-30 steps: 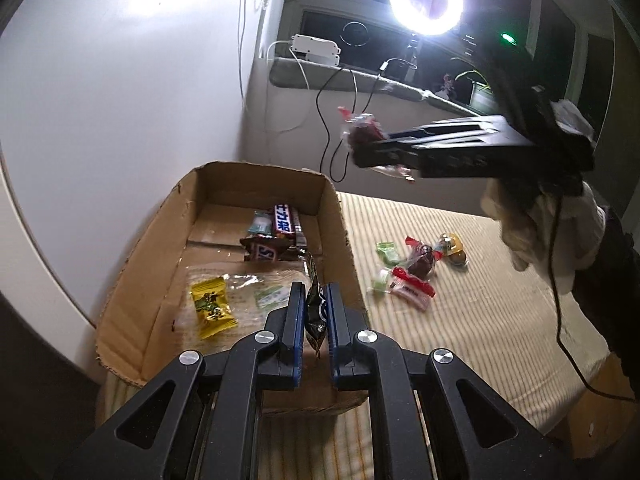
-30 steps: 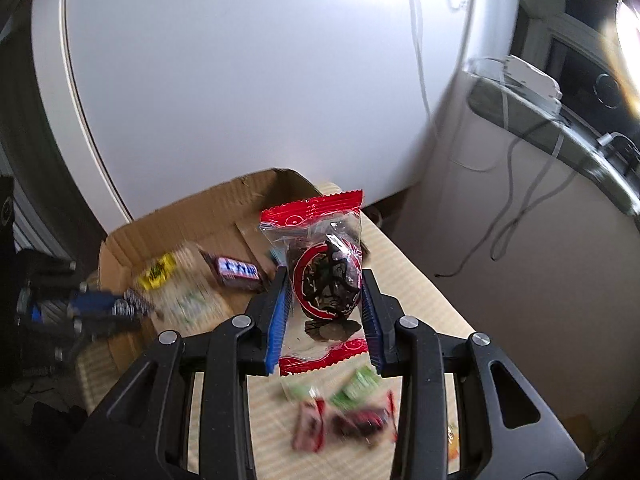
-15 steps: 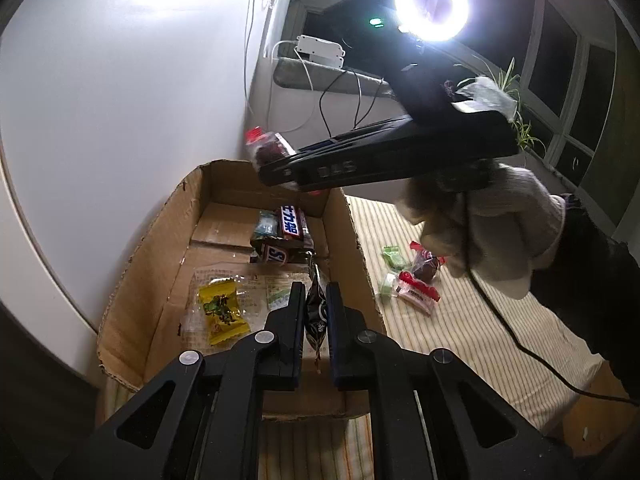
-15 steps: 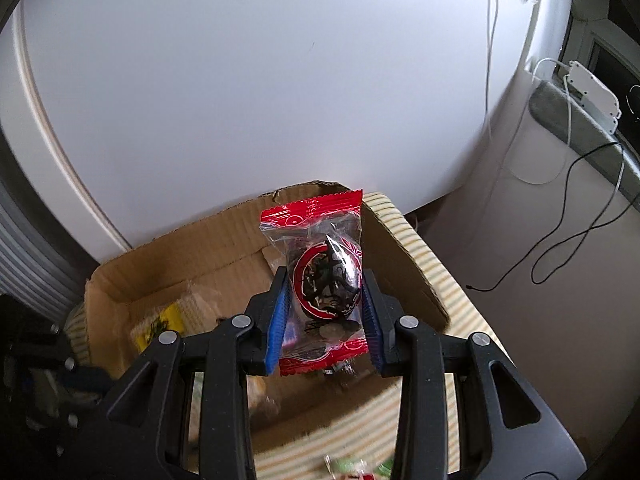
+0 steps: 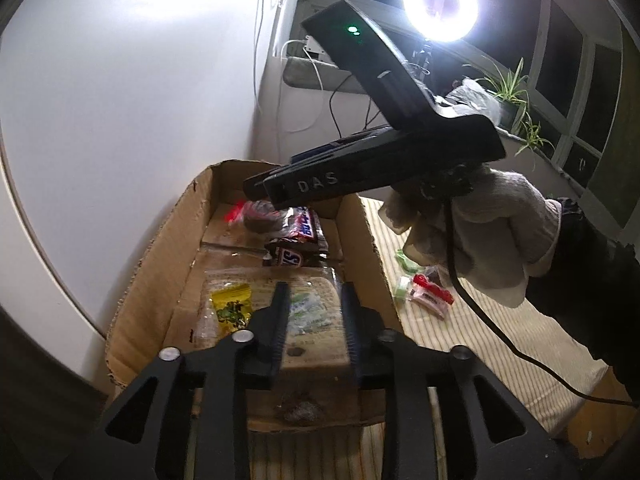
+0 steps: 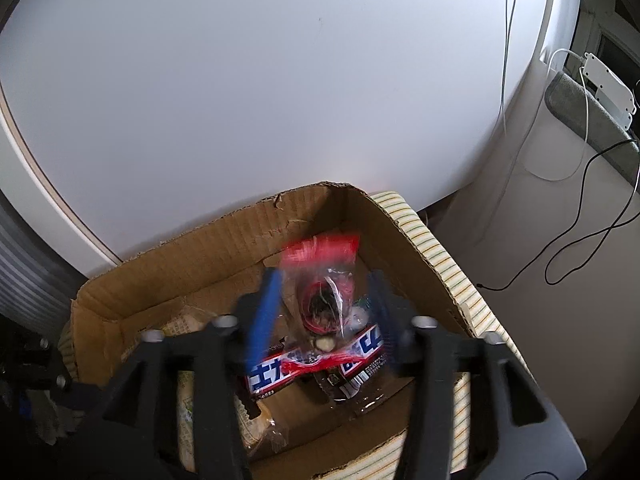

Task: Organize snacks
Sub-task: 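Move both grippers back over the snacks on the bed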

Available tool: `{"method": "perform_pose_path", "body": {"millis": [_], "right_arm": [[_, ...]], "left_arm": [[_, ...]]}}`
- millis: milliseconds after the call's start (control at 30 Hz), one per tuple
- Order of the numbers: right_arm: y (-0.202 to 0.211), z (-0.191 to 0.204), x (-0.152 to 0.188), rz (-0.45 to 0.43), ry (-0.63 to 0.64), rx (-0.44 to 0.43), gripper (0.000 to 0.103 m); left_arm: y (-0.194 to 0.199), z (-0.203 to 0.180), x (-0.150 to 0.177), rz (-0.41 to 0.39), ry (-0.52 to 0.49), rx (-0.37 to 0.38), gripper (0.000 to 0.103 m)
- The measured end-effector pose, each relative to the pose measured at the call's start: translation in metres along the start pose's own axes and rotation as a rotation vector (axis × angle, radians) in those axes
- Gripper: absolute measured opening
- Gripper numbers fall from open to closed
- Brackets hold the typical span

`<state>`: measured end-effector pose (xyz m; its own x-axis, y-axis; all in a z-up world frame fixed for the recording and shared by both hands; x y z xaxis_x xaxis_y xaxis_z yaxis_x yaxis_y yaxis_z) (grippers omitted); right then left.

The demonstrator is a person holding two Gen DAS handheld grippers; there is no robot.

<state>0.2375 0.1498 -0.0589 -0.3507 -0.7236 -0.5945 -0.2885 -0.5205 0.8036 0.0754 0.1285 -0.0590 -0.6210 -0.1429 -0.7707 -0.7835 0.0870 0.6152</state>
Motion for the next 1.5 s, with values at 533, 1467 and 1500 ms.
{"method": "perform_pose_path", "body": {"millis": [533, 1467, 1500], "right_arm": [[0.050, -0.021, 0.019, -0.053, -0.041, 0.049, 0.087], [0.142, -0.142, 0.195, 0.003, -0.283, 0.154, 0.078], [0.140, -0.144, 0.199, 0.012, -0.284, 0.146, 0.077]], "left_arm": [[0.009, -0.012, -0.002, -0.021, 0.005, -0.004, 0.039], [-0.051, -0.129, 0.000, 0.085, -0.089, 0.158, 0.039], [-0.054, -0.132, 0.000, 0.090, -0.095, 0.158, 0.039]]}}
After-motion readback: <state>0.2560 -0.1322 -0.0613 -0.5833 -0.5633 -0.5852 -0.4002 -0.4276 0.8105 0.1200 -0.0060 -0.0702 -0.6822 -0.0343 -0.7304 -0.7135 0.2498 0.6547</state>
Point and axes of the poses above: each gripper's, at about its wrist camera, not at the fingertips, and y roughly against the way its jaws point, z to its left, x to its underside, the point moved 3 cm from there along -y, roughly the way its jaws point, and after that the axes turned 3 degrees about -x, right-handed, at the moved point
